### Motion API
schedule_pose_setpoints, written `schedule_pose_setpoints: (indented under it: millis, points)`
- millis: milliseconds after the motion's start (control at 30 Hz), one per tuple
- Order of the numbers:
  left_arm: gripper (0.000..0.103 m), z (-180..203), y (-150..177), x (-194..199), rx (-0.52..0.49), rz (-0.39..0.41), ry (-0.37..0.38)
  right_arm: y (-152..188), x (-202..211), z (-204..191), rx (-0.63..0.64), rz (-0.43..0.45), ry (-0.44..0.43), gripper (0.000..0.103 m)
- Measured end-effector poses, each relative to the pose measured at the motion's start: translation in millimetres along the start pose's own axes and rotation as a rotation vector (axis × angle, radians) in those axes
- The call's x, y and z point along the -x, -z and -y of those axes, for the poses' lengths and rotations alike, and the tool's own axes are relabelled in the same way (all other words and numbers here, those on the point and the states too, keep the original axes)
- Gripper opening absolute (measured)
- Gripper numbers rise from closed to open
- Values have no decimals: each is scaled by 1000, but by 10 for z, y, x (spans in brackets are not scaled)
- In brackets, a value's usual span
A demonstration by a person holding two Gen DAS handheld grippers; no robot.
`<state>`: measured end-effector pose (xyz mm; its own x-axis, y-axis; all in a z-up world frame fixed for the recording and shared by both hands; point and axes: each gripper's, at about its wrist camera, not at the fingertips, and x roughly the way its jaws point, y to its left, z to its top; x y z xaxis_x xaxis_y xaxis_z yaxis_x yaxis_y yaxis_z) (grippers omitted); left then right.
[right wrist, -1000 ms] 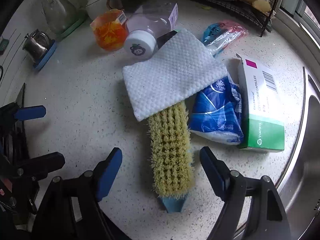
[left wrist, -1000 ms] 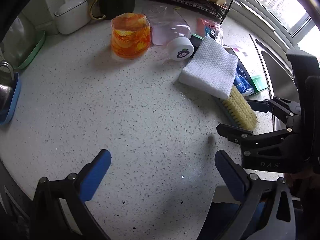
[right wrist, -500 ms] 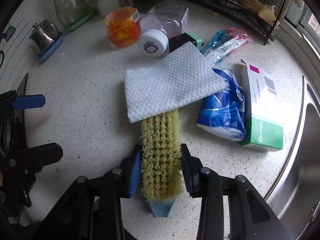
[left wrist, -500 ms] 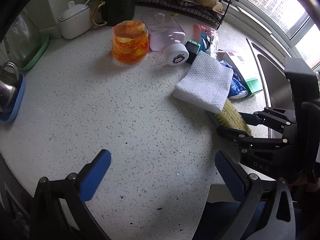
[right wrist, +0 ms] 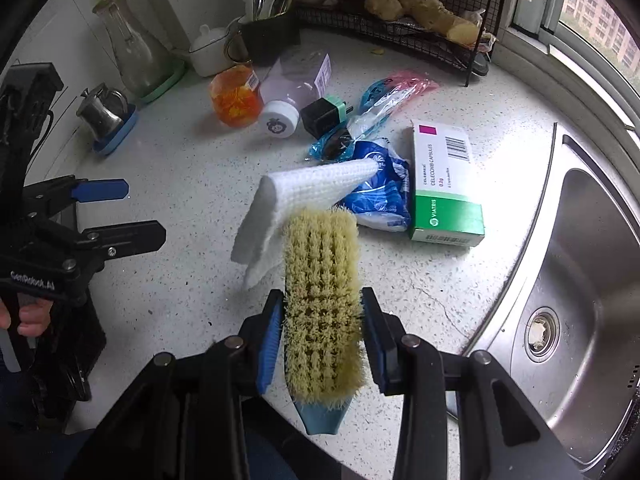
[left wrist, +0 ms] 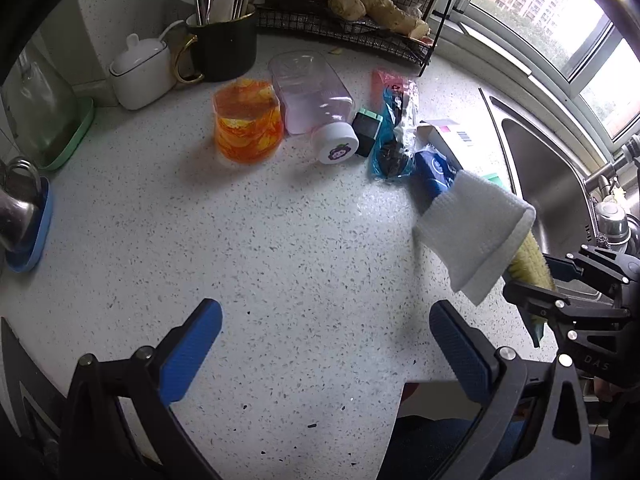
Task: Collect trash
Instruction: 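Grasp the yellow scrub brush with the right gripper while the left tool approaches the orange cup, then grasp the orange cup with the left gripper and lift it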
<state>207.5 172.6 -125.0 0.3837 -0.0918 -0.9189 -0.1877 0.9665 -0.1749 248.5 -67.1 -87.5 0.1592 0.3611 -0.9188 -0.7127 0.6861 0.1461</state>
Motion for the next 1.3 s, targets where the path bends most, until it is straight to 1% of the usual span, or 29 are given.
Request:
schedule_pose_setpoints:
  millis: [133,233,267,333,433,667,767,833,933,967,1000,1033,1067,1133,1167,1300]
  points:
    - [103,-98,-212,-36,1,10,-14,-55,93,102,-38,26,20,35]
    - [103,-224,-422,-111,-2,14,-49,-73,183,143,-59,28,41,35]
    - [103,-267,-489,-146,-4,15,-61,-143,103,109,-50,26,62,35]
    - [103,-380,-638,-225,-2,23,-71,-136,99,130,-35,20,98,35]
    - [103,-528,-820,-380,-2,18,-81,-123,51,210,-64,-1,109,35]
    - [103,-680,-1045,-770,-38,-29,-104,-97,41,298,-124,-27,144,35]
    - [103,-693,-1139,-881,-54,-29,-97,-93,7,294,-137,-45,155,35]
    - [103,-681,-1218,-938,-68,-26,-115,-91,-15,262,-128,-60,164,35]
    - [103,-656,-1303,-1018,-79,-23,-117,-118,35,224,-114,-53,176,35]
    - [98,-644,-1328,-1044,-79,-22,-105,-129,50,230,-120,-50,175,35]
    - [82,-627,-1339,-1061,-81,-22,-87,-136,62,238,-126,-47,175,35]
    - [72,-611,-1341,-1078,-81,-28,-80,-140,72,247,-129,-44,175,35]
    - [65,-588,-1337,-1093,-83,-36,-88,-140,77,255,-131,-42,173,35]
    - [65,-526,-1306,-1087,-100,-34,-102,-131,90,272,-136,-39,169,35]
    - [65,-492,-1278,-1071,-111,-32,-98,-123,94,280,-138,-37,166,35]
    - [65,-353,-1118,-923,-129,-12,-107,-93,105,304,-139,-26,146,35]
